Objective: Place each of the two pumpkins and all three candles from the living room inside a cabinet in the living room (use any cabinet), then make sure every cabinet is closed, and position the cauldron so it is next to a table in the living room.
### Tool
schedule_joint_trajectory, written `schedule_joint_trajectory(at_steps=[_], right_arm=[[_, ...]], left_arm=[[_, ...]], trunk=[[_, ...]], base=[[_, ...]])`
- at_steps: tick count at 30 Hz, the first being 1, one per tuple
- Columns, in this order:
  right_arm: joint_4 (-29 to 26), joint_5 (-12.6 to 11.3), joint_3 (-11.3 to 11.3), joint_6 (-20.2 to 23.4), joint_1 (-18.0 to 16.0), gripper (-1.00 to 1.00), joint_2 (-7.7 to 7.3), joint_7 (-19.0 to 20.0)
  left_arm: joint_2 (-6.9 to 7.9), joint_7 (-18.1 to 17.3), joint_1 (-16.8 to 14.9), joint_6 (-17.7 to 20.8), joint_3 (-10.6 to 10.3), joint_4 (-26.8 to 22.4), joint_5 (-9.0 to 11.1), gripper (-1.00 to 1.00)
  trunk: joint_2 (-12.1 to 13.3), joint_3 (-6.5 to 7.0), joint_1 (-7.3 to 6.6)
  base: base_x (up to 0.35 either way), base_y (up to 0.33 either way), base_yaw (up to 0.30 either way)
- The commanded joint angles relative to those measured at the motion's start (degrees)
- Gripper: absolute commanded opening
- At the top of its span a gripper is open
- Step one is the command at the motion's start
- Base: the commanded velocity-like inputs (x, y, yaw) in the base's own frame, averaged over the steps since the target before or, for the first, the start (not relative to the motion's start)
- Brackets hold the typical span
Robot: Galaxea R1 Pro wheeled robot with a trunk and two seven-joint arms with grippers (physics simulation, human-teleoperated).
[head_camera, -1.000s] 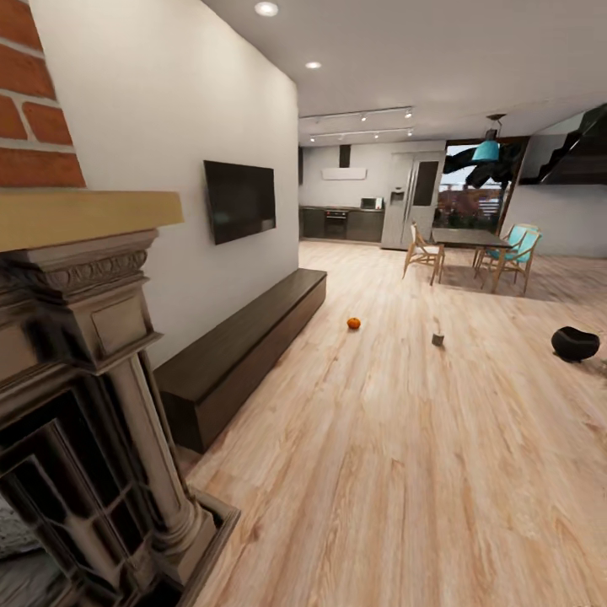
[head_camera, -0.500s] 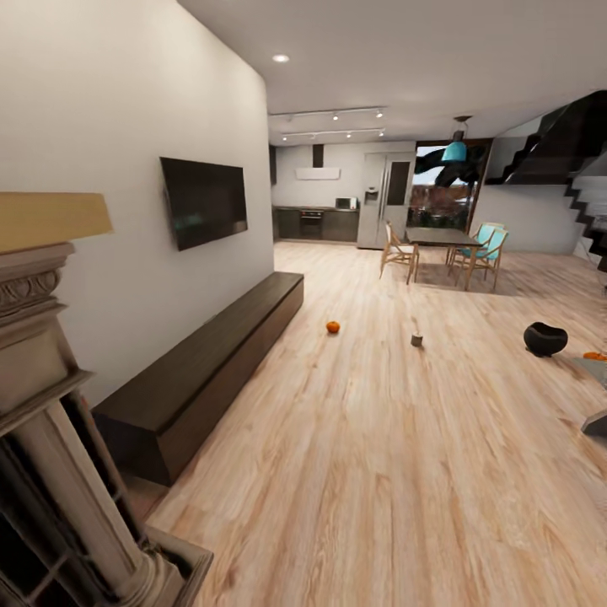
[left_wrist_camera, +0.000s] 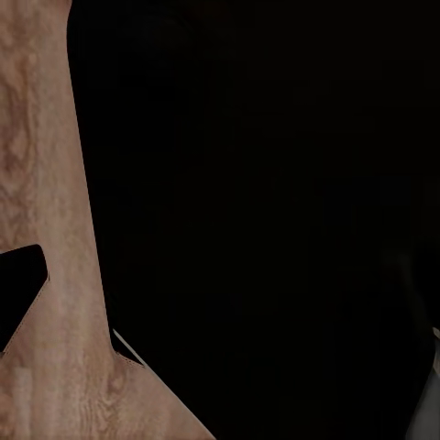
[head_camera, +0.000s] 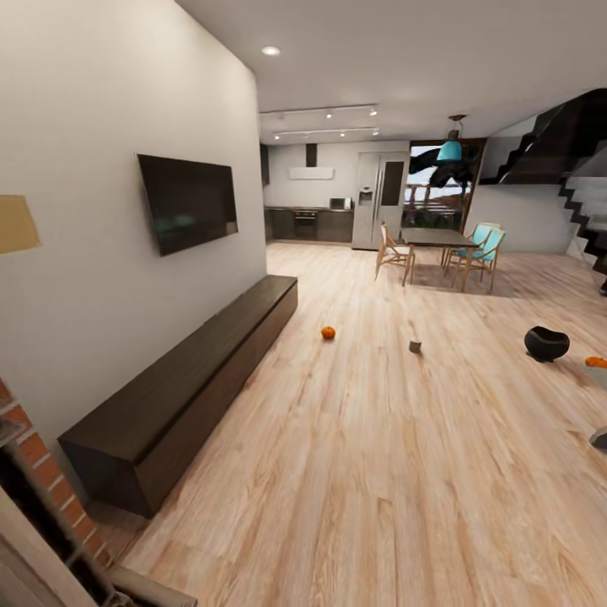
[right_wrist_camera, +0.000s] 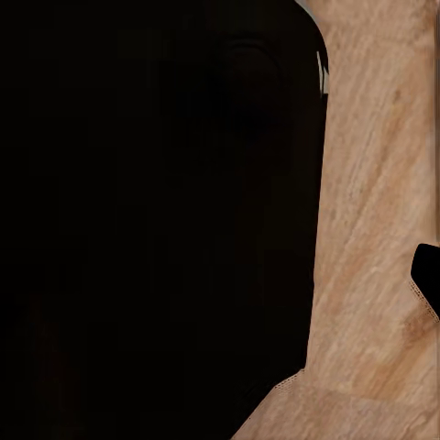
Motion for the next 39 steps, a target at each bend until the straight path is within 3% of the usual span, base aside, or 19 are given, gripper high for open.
schedule_joint_trajectory(at_steps=[1,17,39], right_arm=[[0.1,0.0,0.0,-0.2,0.0,1.0,0.0,0.0],[0.1,-0.1,0.0,-0.2,0.0,1.0,0.0,0.0],[0.1,-0.1,0.0,-0.2,0.0,1.0,0.0,-0.1]], left_arm=[[0.0,-0.1,0.0,0.0,0.0,-0.1,0.0,1.0],[-0.06,-0.1,0.0,0.0,0.0,-0.1,-0.1,1.0],[-0.17,-0.1,0.0,0.0,0.0,-0.1,-0.1,1.0]], trunk=[[0.0,-0.05,0.03],[0.0,-0.05,0.03],[0.0,-0.05,0.03]], base=[[0.336,0.0,-0.144],[0.336,0.0,-0.245],[0.331,-0.035,-0.01]])
